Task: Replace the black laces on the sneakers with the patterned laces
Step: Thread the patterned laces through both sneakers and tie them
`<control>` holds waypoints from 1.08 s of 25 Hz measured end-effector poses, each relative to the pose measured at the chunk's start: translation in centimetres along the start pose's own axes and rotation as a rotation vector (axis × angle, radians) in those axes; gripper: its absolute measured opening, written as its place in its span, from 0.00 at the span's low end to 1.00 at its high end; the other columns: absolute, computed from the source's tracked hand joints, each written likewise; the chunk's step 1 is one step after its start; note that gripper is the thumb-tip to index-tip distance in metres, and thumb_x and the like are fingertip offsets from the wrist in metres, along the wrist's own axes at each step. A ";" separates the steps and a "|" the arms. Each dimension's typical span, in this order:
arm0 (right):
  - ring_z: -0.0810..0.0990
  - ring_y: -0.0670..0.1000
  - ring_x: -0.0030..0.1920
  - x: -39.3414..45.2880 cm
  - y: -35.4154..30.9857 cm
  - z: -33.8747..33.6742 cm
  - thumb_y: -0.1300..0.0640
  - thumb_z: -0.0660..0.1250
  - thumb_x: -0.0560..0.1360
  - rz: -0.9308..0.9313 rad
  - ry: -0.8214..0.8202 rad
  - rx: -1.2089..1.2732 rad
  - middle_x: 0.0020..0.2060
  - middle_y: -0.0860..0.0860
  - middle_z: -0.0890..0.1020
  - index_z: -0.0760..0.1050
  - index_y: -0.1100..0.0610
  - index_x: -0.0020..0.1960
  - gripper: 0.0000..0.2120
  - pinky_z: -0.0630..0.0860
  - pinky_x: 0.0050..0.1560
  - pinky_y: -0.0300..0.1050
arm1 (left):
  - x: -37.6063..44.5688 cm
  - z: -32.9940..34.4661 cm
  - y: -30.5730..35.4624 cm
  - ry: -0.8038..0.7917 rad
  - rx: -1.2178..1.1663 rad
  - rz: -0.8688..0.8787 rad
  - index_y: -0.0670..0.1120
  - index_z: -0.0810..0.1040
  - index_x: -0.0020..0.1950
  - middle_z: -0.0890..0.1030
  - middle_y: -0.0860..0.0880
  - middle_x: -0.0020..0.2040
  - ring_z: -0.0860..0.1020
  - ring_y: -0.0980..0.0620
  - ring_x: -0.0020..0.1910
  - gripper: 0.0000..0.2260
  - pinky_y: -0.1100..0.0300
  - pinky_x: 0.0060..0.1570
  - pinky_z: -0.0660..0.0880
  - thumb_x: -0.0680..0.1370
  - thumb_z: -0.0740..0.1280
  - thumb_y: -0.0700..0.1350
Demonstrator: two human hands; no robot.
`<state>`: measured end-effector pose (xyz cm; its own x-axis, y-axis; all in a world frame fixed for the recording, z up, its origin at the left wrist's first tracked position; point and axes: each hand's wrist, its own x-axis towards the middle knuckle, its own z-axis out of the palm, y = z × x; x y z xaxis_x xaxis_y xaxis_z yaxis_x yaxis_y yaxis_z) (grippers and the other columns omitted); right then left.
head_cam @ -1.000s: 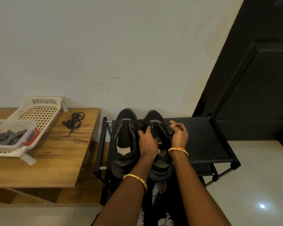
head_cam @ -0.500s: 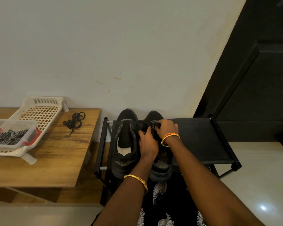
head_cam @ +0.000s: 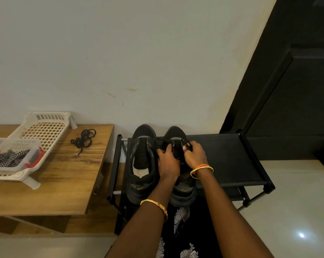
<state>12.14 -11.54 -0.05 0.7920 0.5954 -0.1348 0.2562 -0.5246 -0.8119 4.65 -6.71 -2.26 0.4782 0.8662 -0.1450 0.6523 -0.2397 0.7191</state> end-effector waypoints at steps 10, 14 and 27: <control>0.78 0.52 0.46 0.3 -1.2 -0.1 0.63 0.57 0.80 0.083 0.083 0.686 0.39 0.51 0.79 0.73 0.58 0.44 0.09 0.73 0.52 0.44 | 0.0 0.0 -0.2 -0.004 -0.018 -0.010 0.49 0.61 0.76 0.63 0.42 0.67 0.75 0.42 0.57 0.28 0.51 0.58 0.76 0.77 0.63 0.34; 0.78 0.58 0.53 2.1 -1.6 0.5 0.58 0.60 0.79 -0.114 0.005 -0.114 0.50 0.58 0.80 0.76 0.60 0.55 0.09 0.74 0.51 0.49 | -0.1 -0.3 0.0 0.001 -0.031 0.012 0.48 0.64 0.74 0.64 0.42 0.66 0.75 0.42 0.56 0.24 0.52 0.57 0.75 0.79 0.60 0.35; 0.75 0.55 0.43 0.9 0.2 1.6 0.59 0.66 0.74 -0.201 0.219 -0.117 0.43 0.57 0.75 0.77 0.62 0.44 0.05 0.76 0.44 0.50 | -0.2 -0.3 0.1 0.011 -0.028 0.018 0.48 0.64 0.73 0.64 0.42 0.65 0.73 0.42 0.58 0.20 0.52 0.59 0.73 0.81 0.58 0.41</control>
<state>12.02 -10.13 -1.20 0.8164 0.5557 0.1572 0.4714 -0.4842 -0.7371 4.44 -6.82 -1.91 0.4831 0.8666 -0.1247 0.6267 -0.2429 0.7405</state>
